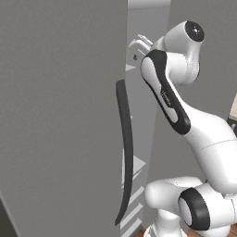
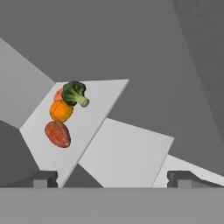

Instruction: Take the orange and broccoli from the second highest rack and move them to the highest rack where the squash and sweet potato are located, to maximize freezer space. Close the freezer door after rearranging.

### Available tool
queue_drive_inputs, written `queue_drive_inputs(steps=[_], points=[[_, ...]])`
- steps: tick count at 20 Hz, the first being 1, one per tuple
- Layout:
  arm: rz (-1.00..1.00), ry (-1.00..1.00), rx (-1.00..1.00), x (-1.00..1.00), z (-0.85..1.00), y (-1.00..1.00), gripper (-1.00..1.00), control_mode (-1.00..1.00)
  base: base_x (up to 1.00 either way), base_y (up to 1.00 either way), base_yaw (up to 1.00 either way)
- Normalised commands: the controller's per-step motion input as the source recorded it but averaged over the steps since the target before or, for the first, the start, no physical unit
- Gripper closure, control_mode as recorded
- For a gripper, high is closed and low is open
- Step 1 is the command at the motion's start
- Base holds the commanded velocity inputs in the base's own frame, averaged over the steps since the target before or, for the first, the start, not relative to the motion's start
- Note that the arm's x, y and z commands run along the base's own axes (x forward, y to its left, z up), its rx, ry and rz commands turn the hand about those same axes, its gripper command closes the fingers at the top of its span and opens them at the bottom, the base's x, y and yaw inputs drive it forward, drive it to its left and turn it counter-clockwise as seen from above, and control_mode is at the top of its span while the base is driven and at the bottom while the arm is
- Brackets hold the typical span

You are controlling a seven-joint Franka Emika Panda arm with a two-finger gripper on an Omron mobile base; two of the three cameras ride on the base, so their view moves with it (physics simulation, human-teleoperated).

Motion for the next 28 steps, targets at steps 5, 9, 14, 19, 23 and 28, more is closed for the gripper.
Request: queue_drive_inputs(steps=[5,9,14,19,23,28], points=[[0.00,0.07,-0.10,-0.34,-0.07,0.00,-1.00,-1.00,0.00,0.00,0.00],[0.00,0.00,-0.05,-0.27,-0.14,0.00,-1.00,-1.00,0.00,0.00,0.00],[0.00,0.07,-0.02,-0.36,-0.25,0.00,-1.00,-1.00,0.00,0.00,0.00],[-0.01,0.00,0.01,-0.65,-0.11,-0.15,-1.00,-1.00,0.00,0.00,0.00],[0.00,0.00,0.01,-0.72,-0.02,-0.30,-1.00,-1.00,0.00,0.00,0.00],[0.00,0.00,0.00,-0.59,-0.10,-0.25,-1.00,-1.00,0.00,0.00,0.00]])
